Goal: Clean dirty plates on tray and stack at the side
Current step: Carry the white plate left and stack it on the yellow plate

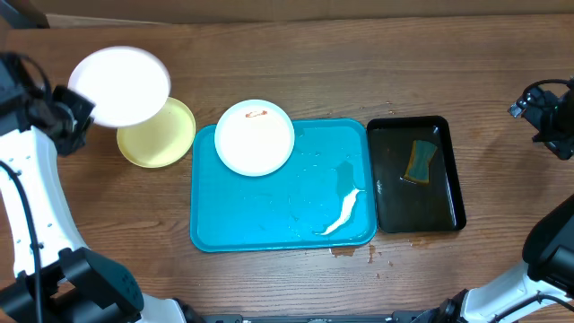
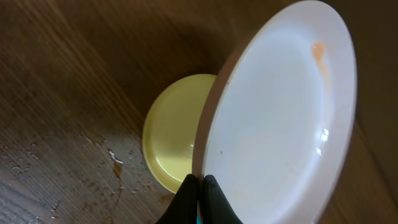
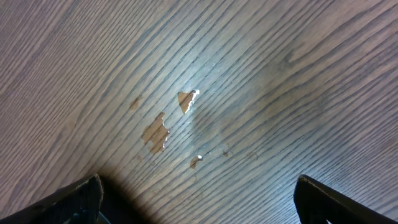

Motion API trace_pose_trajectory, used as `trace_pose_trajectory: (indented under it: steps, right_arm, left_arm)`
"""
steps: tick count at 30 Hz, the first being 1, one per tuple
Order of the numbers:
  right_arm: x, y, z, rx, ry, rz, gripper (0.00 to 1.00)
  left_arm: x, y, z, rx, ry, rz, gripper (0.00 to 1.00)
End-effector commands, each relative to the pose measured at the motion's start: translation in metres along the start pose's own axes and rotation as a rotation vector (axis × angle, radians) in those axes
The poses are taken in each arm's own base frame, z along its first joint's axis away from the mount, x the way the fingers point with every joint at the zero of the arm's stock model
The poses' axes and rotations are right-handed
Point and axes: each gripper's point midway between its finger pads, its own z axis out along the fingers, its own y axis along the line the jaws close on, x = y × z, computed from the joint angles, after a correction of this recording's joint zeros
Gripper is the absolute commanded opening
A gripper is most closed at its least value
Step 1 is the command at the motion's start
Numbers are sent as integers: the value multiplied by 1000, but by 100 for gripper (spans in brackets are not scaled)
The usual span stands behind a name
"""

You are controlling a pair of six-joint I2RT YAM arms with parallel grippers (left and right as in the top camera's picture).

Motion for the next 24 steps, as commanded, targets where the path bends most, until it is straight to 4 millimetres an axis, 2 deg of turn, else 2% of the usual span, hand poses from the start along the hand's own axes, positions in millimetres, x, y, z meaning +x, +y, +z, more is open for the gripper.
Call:
trace_pose_trajectory:
  steps: [1, 4, 10, 14, 17, 19, 21, 24]
  right_arm:
    - [-11, 1, -9, -1, -39, -1, 100]
    - [-11, 1, -9, -1, -39, -1, 100]
    - [-11, 1, -9, -1, -39, -1, 100]
    - [-11, 1, -9, -1, -39, -1, 100]
    - [-11, 1, -9, -1, -39, -1, 100]
    - [-11, 1, -9, -1, -39, -1, 100]
    - [-11, 1, -9, -1, -39, -1, 100]
    - [-11, 1, -9, -1, -39, -1, 100]
  left_arm:
    - [13, 20, 19, -6, 44, -40, 4]
    - [22, 34, 42, -15, 43, -46, 4]
    - [47, 44, 79, 0, 41, -20, 4]
    - [57, 45, 95, 22, 26, 0, 4]
    - [62, 37, 99, 56, 28, 29, 4]
    - [71, 21, 96, 133, 69, 92, 17]
    - [84, -7, 87, 267, 126, 194, 45]
    - [94, -28, 76, 326, 170, 230, 63]
